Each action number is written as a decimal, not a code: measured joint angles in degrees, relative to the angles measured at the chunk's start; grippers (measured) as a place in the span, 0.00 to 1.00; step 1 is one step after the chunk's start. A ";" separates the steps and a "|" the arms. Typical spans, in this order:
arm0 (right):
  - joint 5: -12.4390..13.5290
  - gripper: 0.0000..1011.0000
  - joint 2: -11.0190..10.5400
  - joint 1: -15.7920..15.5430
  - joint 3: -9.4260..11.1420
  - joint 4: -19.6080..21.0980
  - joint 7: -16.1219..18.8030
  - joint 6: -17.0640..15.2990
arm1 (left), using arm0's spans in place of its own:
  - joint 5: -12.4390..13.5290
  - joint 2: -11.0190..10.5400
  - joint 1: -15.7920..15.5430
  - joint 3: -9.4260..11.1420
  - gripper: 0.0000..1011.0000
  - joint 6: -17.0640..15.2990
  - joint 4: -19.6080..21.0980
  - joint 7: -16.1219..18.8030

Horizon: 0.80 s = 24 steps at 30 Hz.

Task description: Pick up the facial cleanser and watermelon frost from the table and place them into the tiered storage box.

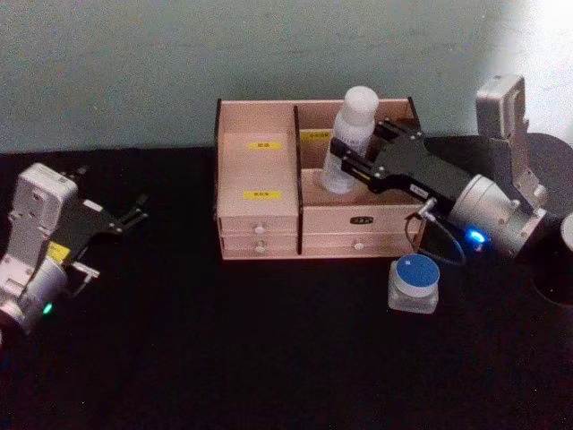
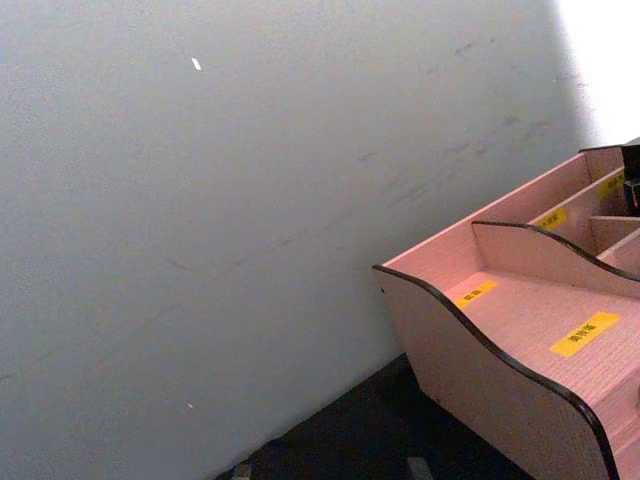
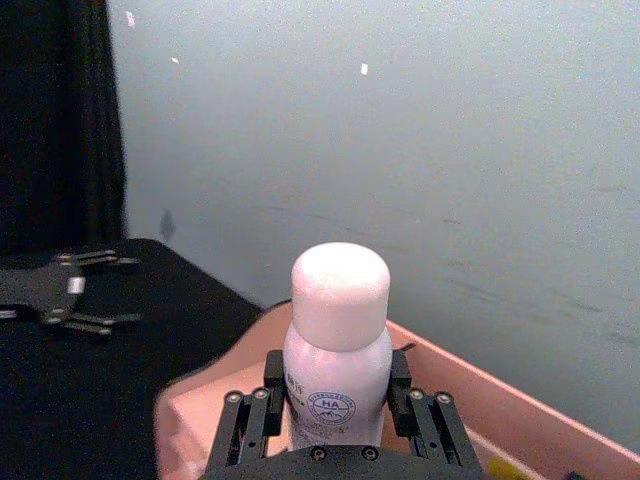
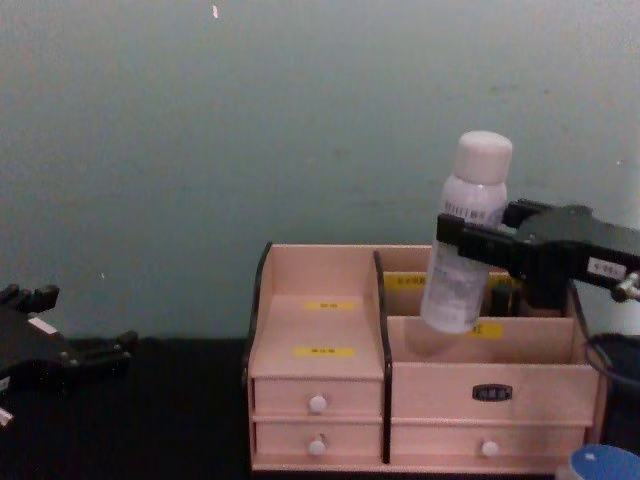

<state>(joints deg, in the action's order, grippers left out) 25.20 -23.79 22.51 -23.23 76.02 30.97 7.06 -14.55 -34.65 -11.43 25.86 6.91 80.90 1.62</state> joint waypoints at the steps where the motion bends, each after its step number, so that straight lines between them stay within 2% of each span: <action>1: -0.27 0.59 0.29 0.39 0.00 -0.57 -0.18 0.10 | 0.00 0.00 0.00 0.00 0.99 0.00 0.00 0.00; 16: -3.53 0.59 4.69 5.69 0.97 -8.31 -2.06 1.90 | 0.00 0.00 0.00 0.00 0.99 0.00 0.00 0.00; 24: -5.16 0.59 7.02 8.26 0.84 -12.77 -2.29 2.00 | 0.00 0.00 0.00 0.00 0.99 0.00 0.00 0.00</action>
<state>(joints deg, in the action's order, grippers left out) 20.05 -16.76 30.77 -22.38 63.25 28.67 9.06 -14.55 -34.65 -11.43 25.86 6.91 80.90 1.62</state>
